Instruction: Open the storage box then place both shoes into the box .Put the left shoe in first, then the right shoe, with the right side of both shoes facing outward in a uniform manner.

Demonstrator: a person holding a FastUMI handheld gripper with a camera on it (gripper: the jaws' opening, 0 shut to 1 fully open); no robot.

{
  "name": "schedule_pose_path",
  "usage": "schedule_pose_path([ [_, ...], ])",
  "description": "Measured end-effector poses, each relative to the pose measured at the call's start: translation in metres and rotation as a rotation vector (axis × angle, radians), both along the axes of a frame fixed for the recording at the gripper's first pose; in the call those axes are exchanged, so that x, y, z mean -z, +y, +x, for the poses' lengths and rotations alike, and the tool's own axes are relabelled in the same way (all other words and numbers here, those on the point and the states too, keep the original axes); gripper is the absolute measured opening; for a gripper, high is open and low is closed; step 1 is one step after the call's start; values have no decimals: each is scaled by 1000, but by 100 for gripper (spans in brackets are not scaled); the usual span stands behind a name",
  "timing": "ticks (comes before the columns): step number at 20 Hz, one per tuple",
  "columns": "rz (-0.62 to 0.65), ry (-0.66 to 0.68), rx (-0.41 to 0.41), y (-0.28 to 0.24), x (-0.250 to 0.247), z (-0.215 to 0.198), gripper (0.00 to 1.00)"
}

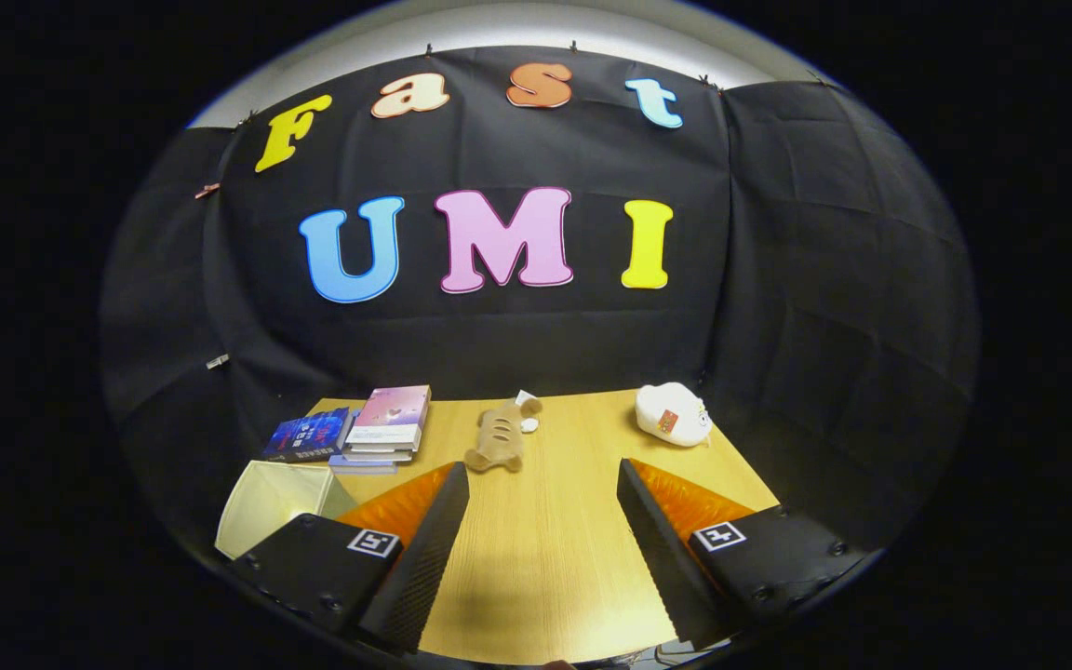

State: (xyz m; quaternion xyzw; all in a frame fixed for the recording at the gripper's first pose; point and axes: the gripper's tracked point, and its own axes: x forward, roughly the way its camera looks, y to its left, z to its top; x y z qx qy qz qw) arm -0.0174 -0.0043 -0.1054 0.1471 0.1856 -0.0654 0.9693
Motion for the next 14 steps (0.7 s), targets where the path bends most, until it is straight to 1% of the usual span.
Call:
schedule_pose_path([
  [3, -58, -51, -2, -1, -9, -12, 98],
  [6, -104, -72, -5, 0, -15, -18, 98],
  [9, -100, -77, -4, 1, -19, -19, 97],
  [10, -98, -76, -1, 0, -19, -20, 95],
  [14, -99, -59, 2, -2, -14, -19, 98],
])
